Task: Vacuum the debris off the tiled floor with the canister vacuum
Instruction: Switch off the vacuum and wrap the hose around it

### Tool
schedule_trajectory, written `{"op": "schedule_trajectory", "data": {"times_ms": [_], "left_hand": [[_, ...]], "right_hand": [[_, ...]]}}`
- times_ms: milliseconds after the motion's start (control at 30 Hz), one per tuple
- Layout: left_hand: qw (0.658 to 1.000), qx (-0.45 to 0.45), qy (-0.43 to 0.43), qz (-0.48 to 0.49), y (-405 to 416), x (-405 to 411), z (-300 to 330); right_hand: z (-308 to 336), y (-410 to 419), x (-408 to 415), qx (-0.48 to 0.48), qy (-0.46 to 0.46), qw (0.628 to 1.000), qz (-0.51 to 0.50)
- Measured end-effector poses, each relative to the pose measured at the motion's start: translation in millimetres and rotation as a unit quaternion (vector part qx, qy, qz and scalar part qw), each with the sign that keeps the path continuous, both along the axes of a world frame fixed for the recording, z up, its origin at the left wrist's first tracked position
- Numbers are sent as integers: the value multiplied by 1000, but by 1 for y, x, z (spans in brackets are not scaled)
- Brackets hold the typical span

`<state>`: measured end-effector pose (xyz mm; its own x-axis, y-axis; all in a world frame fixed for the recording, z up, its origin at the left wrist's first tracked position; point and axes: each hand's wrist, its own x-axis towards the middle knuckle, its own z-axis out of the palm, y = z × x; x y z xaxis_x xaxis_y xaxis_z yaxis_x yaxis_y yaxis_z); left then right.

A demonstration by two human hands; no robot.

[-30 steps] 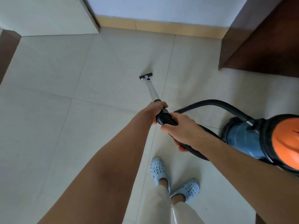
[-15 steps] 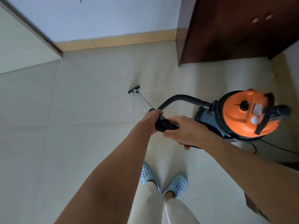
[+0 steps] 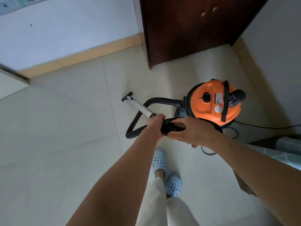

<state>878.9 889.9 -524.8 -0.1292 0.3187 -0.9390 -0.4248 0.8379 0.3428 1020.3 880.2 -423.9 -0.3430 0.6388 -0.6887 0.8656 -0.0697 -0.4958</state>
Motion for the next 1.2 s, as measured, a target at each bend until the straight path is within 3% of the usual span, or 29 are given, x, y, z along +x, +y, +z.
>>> {"op": "schedule_trajectory", "data": {"times_ms": [167, 300, 533, 700, 1200], "left_hand": [[1000, 7, 1, 4, 31, 27, -3], [1000, -11, 10, 9, 42, 33, -6], [999, -30, 25, 28, 41, 42, -21], [998, -32, 13, 46, 40, 46, -24], [998, -41, 20, 51, 35, 50, -25]], "right_hand": [[-5, 28, 24, 51, -28, 998, -12], [-20, 59, 46, 18, -38, 993, -106], [-66, 91, 54, -12, -233, 970, -67], [-85, 93, 52, -27, -302, 952, -43], [-100, 92, 61, -85, -310, 944, -72]]}}
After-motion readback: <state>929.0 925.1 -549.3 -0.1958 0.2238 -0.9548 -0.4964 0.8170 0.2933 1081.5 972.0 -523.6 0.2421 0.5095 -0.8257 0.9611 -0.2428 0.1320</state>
